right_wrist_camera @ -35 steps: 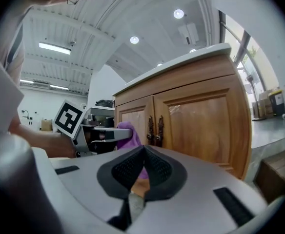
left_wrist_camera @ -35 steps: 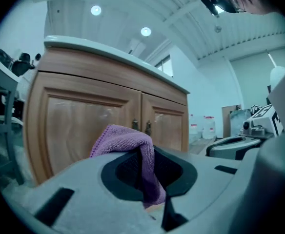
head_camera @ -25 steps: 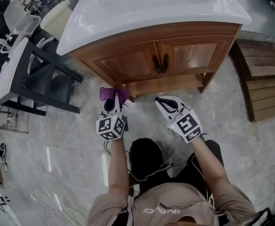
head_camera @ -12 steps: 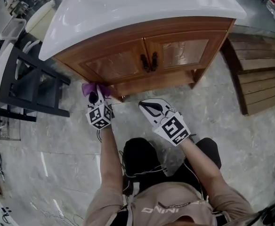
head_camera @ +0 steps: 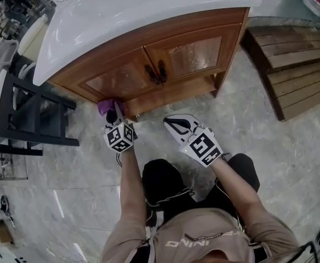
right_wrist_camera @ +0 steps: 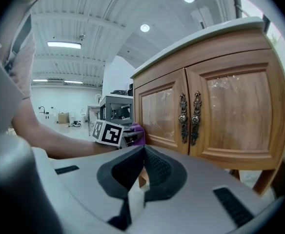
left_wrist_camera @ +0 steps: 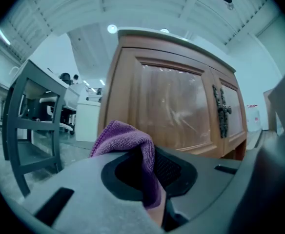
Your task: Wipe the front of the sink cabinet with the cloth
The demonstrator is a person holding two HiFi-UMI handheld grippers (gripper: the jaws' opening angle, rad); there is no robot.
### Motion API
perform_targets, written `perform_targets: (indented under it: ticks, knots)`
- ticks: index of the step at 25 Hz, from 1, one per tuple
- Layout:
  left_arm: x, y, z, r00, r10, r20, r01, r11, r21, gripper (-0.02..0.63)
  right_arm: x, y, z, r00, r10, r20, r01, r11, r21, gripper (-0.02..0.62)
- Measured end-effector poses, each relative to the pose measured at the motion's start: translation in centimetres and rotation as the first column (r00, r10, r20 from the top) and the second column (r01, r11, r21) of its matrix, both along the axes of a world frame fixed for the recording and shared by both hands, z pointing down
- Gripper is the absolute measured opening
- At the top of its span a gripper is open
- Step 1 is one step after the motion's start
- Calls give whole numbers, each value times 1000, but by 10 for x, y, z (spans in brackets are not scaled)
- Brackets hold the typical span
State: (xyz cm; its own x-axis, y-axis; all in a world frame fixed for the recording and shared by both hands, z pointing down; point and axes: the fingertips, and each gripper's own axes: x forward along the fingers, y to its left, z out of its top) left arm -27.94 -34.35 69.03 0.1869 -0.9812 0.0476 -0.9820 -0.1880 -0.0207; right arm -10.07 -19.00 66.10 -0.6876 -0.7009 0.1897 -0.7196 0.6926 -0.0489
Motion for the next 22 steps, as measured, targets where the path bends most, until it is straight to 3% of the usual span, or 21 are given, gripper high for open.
perform_targets:
  ticks: [3,8,14,22]
  knots:
    - [43,0,0,997,72,-1,-72,997,-14,37,11,4,0,1000,21,-5,-21,1000,2,11]
    - [84,2,-3,993,105,-54,-106,994,-12,37,33,8,-1,997,72,3,-72,997,2,11]
    - [146,6,-2,974,224,-15,-224,974,-35,37,56,10,1,992,122,29,-123,992,0,11]
    - [160,8,-2,977,185,-102,-192,980,-58,37,68,15,-2,988,145,56,-145,989,2,11]
